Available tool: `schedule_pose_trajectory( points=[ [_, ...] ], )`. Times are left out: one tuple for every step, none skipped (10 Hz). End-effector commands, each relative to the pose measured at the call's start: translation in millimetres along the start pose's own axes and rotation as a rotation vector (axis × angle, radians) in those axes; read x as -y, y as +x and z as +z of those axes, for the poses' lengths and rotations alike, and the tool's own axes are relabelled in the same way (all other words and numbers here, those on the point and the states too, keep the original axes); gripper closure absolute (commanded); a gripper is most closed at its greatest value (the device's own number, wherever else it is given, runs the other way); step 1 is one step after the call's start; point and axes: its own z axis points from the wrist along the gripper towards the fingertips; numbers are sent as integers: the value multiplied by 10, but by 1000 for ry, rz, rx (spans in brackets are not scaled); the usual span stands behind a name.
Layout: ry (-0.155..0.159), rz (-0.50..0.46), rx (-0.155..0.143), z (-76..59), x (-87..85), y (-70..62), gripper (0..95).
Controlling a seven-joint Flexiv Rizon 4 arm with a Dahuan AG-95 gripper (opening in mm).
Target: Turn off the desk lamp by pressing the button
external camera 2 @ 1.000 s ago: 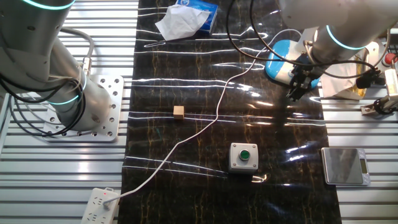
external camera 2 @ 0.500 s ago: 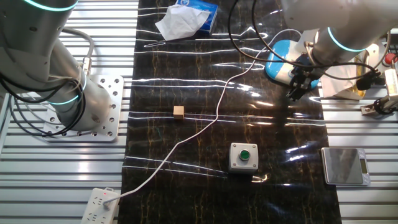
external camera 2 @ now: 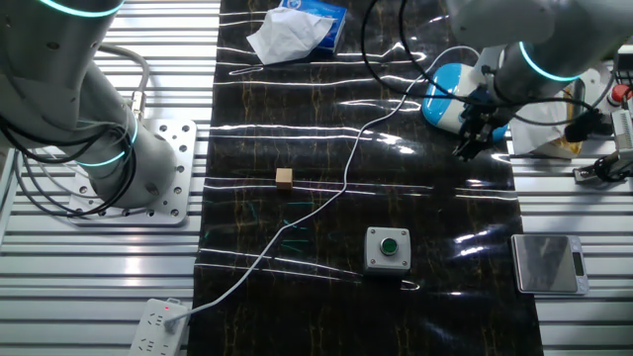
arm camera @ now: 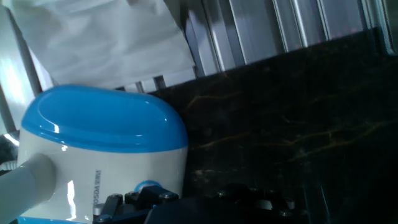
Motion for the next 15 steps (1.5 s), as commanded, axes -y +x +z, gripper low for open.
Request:
schedule_pose_trajectory(
  points=[
    [-8, -1, 3, 4, 17, 38, 190],
    [-19, -2, -4, -96, 17, 51, 190],
    [-17, -2, -11, -178, 15, 66, 190],
    [3, -6, -38, -316, -4, 102, 190],
    [11, -18, -45, -384, -15, 129, 190],
    [9, -21, -54, -452, -28, 157, 190],
    [16, -36, -60, -518, -40, 184, 190],
    [13, -40, -62, -559, -49, 201, 190],
    [12, -46, -62, -576, -54, 207, 190],
    [3, -65, -65, -592, -58, 214, 190],
    [-1, -79, -68, -598, -60, 217, 190],
    [2, -100, -78, -598, -60, 218, 190],
    [3, -107, -88, -597, -59, 219, 190],
    [-1, -107, -95, -598, -59, 219, 190],
    [-3, -104, -107, -597, -58, 220, 190]
  ],
)
